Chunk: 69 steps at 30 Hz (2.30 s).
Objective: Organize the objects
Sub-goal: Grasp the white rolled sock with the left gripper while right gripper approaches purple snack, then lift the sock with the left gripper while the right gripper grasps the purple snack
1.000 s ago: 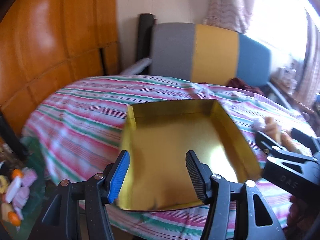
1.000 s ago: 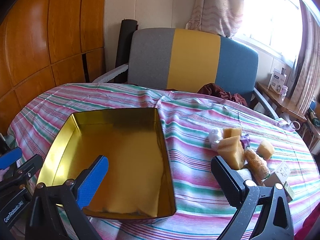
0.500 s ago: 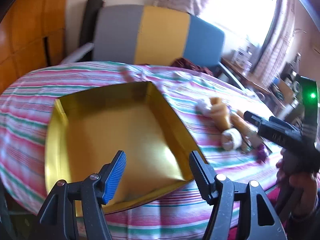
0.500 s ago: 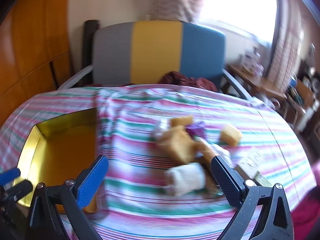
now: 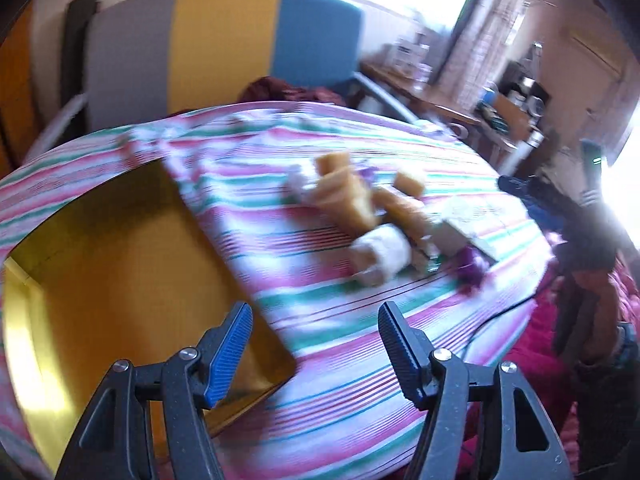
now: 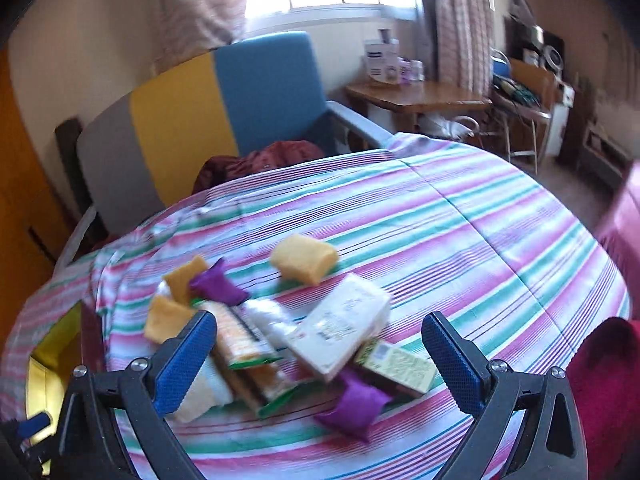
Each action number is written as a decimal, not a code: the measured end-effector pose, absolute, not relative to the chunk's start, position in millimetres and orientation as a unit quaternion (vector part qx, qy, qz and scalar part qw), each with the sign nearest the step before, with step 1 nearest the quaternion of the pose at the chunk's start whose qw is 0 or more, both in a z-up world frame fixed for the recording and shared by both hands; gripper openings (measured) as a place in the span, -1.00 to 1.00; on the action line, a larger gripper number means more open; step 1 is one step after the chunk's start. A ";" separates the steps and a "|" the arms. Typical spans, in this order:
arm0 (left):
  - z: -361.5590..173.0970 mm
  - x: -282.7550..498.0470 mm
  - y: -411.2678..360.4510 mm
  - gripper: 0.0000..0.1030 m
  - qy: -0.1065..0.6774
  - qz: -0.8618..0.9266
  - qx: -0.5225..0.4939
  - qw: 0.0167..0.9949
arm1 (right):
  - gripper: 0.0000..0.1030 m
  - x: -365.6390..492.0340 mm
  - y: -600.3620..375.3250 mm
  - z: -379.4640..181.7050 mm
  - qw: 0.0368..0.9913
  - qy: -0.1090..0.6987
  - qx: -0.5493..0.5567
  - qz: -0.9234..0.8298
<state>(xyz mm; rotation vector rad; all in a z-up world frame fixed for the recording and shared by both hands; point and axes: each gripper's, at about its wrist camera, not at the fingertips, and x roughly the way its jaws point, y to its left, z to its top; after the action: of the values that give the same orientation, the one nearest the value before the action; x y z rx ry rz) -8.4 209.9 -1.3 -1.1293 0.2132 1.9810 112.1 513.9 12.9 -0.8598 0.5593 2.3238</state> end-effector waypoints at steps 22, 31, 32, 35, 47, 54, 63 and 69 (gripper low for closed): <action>-72.3 -38.1 354.4 0.26 0.140 0.712 -0.510 0.461 | 1.00 137.3 567.9 -25.7 0.247 0.399 -0.269 0.841; -101.6 -35.4 363.9 0.12 0.126 0.709 -0.516 0.463 | 1.00 144.4 581.0 -31.2 0.277 0.409 -0.269 0.826; -101.4 -32.8 360.0 0.10 0.122 0.714 -0.510 0.465 | 0.99 144.3 582.7 -33.1 0.286 0.407 -0.276 0.822; -101.5 -21.5 349.9 0.07 0.129 0.726 -0.486 0.469 | 0.91 140.4 586.2 -41.9 0.302 0.400 -0.308 0.809; -100.5 6.3 323.4 0.01 0.152 0.750 -0.459 0.451 | 0.44 130.5 573.0 -47.5 0.288 0.358 -0.360 0.812; -99.2 10.4 323.1 0.01 0.162 0.754 -0.454 0.447 | 0.14 119.9 546.6 -52.8 0.217 0.351 -0.411 0.813; -98.2 14.0 317.2 0.01 0.162 0.758 -0.453 0.442 | 0.12 122.2 546.1 -91.9 0.240 0.380 -0.487 0.749; -89.0 26.2 296.9 -0.01 0.149 0.756 -0.449 0.453 | -0.31 111.1 542.1 -96.3 0.277 0.280 -0.514 0.762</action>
<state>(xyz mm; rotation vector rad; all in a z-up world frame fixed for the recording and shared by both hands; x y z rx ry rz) 26.2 296.9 -89.0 -1.1097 0.3672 1.8663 111.1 542.1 -96.3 -1.3797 0.7505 2.0467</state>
